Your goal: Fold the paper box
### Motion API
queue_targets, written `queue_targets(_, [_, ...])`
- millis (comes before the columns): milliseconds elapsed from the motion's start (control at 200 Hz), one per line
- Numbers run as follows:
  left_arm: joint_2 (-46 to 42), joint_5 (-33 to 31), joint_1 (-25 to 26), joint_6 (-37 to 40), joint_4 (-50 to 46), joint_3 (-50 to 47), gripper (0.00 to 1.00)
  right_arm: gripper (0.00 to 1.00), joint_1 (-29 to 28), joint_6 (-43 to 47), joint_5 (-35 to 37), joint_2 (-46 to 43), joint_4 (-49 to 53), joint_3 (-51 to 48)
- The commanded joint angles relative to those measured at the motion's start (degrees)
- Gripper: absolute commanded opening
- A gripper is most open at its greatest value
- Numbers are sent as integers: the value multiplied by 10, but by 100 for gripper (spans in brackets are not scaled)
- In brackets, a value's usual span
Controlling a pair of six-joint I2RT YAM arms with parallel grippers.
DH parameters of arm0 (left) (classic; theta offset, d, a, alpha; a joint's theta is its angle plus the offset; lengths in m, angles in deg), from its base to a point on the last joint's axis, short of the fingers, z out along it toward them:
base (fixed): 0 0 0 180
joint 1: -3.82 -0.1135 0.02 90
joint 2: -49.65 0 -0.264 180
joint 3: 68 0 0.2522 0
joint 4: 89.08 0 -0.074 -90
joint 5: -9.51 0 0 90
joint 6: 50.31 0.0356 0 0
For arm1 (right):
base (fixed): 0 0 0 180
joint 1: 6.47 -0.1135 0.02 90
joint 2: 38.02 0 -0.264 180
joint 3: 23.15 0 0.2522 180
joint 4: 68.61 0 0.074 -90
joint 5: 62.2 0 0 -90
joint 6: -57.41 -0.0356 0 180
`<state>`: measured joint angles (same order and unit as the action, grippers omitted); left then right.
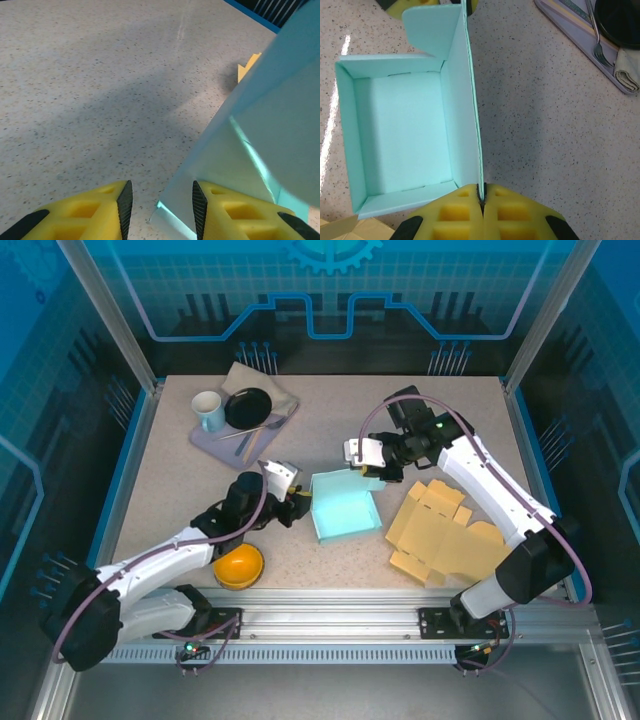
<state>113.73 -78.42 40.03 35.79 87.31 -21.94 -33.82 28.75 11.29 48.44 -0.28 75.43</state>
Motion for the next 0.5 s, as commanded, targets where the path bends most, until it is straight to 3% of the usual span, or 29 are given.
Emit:
queue_targets(0, [31, 38, 17, 6, 11, 29, 40, 0, -4, -18, -47, -21, -41, -24])
queue_targets(200, [44, 51, 19, 2, 34, 34, 41, 0, -5, 1, -81, -42, -56, -60])
queue_targets(490, [20, 151, 20, 42, 27, 22, 44, 0, 14, 23, -110, -61, -65, -83])
